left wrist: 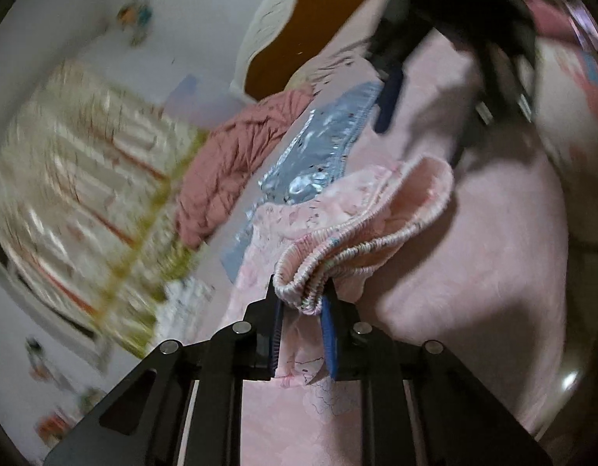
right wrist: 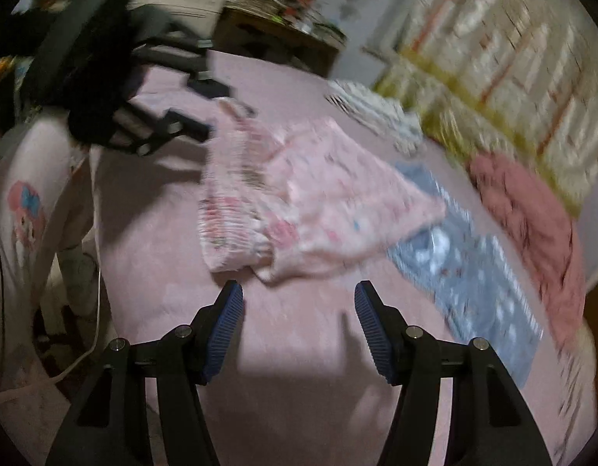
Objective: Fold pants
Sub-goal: 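Grasp the pink pants elastic cuff with the left tool and lift it, then fold the held cuff over toward the waistband with the left tool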
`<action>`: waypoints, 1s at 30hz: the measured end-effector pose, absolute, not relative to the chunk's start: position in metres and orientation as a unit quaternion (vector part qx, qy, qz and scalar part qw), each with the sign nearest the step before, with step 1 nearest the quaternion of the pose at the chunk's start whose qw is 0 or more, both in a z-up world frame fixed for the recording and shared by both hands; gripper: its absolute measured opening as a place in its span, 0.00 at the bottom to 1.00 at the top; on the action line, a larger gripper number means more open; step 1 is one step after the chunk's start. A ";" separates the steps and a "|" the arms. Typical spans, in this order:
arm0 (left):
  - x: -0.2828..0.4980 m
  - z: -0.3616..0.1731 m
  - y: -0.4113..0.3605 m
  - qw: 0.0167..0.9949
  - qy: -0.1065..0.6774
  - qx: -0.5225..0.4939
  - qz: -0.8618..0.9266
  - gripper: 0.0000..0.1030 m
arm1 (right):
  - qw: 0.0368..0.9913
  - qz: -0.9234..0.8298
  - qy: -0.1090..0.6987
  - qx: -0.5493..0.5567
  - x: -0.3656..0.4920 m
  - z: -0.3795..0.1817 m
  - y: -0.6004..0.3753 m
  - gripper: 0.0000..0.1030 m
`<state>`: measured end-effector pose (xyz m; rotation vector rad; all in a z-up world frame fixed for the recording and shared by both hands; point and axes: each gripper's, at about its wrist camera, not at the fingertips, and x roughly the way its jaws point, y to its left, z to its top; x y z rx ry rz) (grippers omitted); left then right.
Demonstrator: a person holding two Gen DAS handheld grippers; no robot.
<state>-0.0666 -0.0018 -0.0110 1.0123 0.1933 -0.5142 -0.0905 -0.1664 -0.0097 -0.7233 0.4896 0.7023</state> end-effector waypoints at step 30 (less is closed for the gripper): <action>0.029 0.015 0.015 0.887 0.261 0.283 -0.254 0.17 | 0.832 0.422 0.345 -0.106 0.054 0.003 -0.159 0.16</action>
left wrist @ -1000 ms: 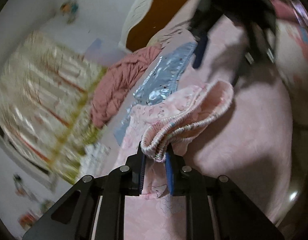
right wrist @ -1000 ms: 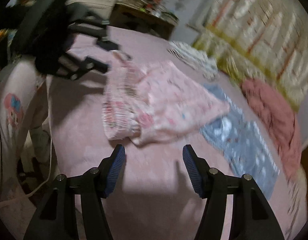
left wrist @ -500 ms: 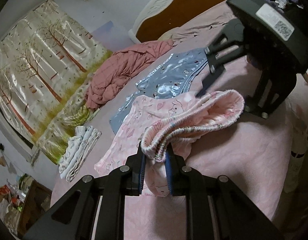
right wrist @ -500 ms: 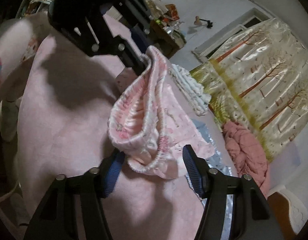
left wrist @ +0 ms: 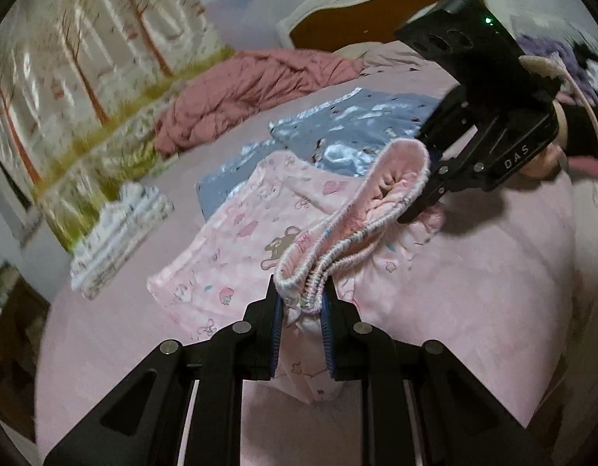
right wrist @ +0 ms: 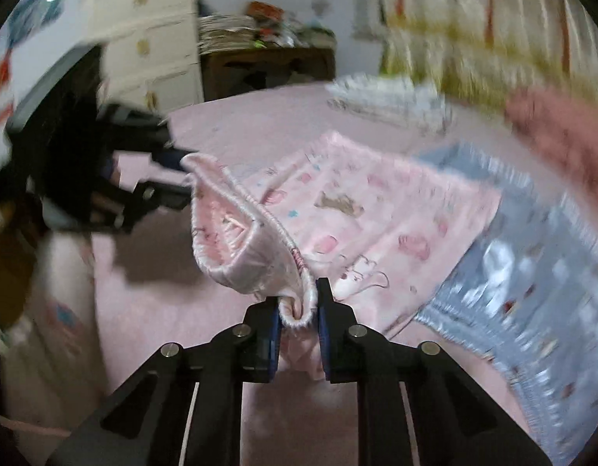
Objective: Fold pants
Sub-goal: 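Fold the held cuff over toward the waistband with the left tool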
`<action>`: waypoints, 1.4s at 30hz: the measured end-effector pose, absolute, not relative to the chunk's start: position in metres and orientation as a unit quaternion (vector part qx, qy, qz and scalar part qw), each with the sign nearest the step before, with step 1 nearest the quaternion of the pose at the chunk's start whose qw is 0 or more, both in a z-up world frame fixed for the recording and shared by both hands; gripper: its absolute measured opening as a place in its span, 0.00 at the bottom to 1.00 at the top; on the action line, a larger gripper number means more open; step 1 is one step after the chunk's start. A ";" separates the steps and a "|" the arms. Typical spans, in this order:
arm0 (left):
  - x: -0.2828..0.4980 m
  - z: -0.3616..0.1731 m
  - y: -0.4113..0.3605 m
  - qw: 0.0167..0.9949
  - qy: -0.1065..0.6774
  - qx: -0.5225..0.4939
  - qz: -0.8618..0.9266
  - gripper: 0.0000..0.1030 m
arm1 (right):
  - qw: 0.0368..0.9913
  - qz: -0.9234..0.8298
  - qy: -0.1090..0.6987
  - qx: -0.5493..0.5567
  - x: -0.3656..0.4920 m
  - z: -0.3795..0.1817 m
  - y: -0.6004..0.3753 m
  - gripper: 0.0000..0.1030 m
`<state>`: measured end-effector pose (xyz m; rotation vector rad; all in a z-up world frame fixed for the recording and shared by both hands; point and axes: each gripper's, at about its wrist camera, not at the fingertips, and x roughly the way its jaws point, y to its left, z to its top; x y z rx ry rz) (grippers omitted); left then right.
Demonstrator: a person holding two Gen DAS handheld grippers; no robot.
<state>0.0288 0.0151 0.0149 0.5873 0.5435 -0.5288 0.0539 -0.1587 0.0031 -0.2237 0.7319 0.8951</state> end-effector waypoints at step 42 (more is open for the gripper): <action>0.051 0.023 0.071 0.937 0.291 0.134 -0.141 0.39 | 0.894 0.296 0.333 0.044 0.103 0.010 -0.182 0.52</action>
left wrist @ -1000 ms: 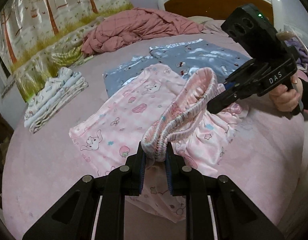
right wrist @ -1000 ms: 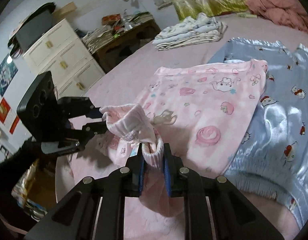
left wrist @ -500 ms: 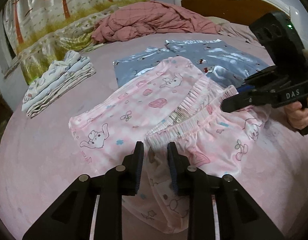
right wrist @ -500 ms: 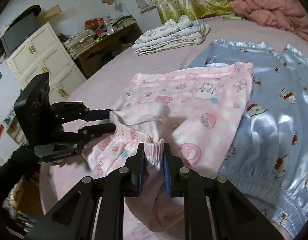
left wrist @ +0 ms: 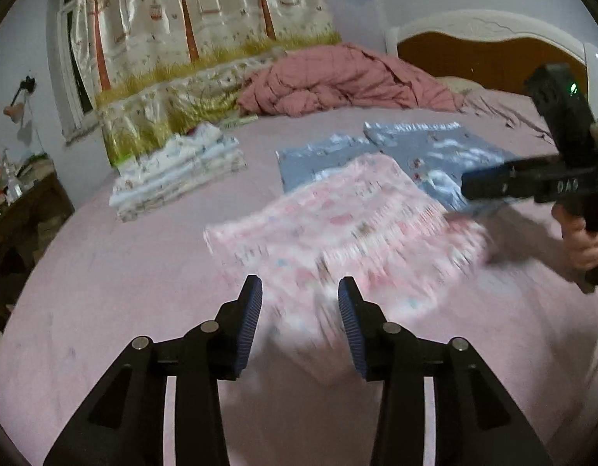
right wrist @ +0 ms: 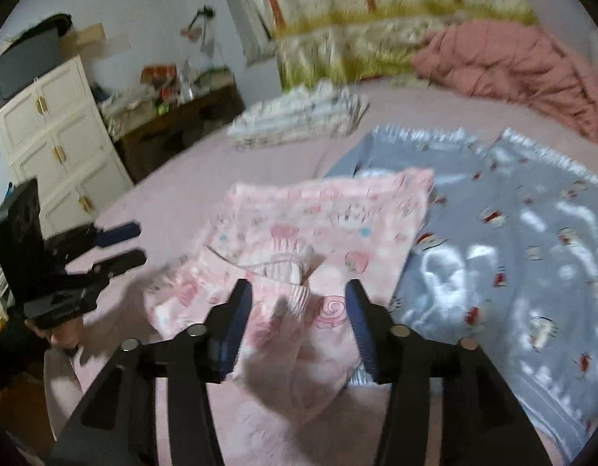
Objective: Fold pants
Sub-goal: 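Fold the held cuff over toward the waistband with the left tool, then open the left tool, release the cuff and withdraw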
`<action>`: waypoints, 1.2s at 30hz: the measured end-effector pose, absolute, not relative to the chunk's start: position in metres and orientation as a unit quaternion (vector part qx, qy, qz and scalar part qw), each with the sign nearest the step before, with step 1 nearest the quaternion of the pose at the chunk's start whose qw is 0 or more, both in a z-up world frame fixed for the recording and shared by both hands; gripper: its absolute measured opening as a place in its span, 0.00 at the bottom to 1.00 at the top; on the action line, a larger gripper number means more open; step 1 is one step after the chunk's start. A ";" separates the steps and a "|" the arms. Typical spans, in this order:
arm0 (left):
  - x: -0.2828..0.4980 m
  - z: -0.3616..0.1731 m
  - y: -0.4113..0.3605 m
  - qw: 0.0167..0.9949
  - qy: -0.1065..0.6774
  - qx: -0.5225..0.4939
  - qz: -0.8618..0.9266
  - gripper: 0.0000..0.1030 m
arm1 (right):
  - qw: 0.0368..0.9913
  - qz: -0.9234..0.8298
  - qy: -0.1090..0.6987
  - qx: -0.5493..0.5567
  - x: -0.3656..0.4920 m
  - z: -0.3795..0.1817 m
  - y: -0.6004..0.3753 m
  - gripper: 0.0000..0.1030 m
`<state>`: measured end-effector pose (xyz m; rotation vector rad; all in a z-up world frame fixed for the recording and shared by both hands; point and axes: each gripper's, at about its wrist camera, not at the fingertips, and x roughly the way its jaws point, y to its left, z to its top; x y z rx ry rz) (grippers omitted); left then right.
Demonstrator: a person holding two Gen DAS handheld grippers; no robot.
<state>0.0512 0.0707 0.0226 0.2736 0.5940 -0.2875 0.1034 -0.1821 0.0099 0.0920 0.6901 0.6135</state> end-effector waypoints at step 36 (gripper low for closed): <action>0.045 -0.026 0.087 0.915 0.359 0.129 -0.131 0.26 | 0.866 0.314 0.390 0.010 0.074 -0.019 -0.185 0.50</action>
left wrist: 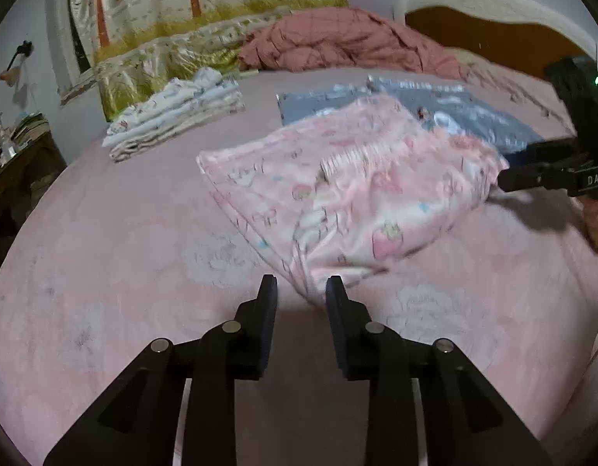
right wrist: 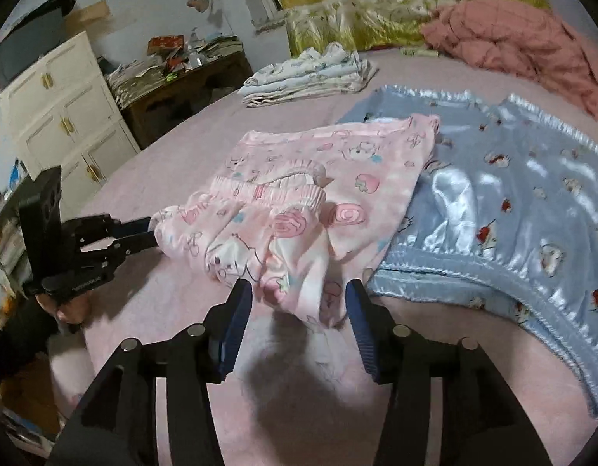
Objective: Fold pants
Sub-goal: 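Open the left tool, release the cuff and withdraw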
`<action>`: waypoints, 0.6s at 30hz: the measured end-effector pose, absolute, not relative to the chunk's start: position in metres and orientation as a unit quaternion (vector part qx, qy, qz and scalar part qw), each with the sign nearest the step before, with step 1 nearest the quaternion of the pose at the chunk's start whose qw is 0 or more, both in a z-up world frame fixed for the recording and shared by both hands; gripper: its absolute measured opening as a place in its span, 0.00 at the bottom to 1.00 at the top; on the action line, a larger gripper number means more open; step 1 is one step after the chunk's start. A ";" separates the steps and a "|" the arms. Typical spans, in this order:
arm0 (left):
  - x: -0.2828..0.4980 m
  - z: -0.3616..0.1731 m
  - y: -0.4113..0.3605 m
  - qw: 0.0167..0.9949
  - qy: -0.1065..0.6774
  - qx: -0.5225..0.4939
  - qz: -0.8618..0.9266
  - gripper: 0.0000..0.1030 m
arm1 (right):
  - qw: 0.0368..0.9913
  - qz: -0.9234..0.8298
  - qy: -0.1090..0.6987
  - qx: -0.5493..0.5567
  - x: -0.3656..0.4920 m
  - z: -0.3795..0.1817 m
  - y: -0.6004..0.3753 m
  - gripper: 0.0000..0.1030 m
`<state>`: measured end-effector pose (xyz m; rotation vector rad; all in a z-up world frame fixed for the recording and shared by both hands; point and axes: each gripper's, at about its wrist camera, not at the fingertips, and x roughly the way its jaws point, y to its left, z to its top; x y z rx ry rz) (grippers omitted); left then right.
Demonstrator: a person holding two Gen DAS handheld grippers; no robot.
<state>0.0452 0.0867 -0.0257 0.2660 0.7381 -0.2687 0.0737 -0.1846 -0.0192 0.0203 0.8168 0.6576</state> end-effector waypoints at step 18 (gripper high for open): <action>0.044 -0.021 0.082 0.915 0.342 0.194 -0.093 0.02 | 0.887 0.218 0.397 -0.092 0.067 -0.023 -0.181 0.04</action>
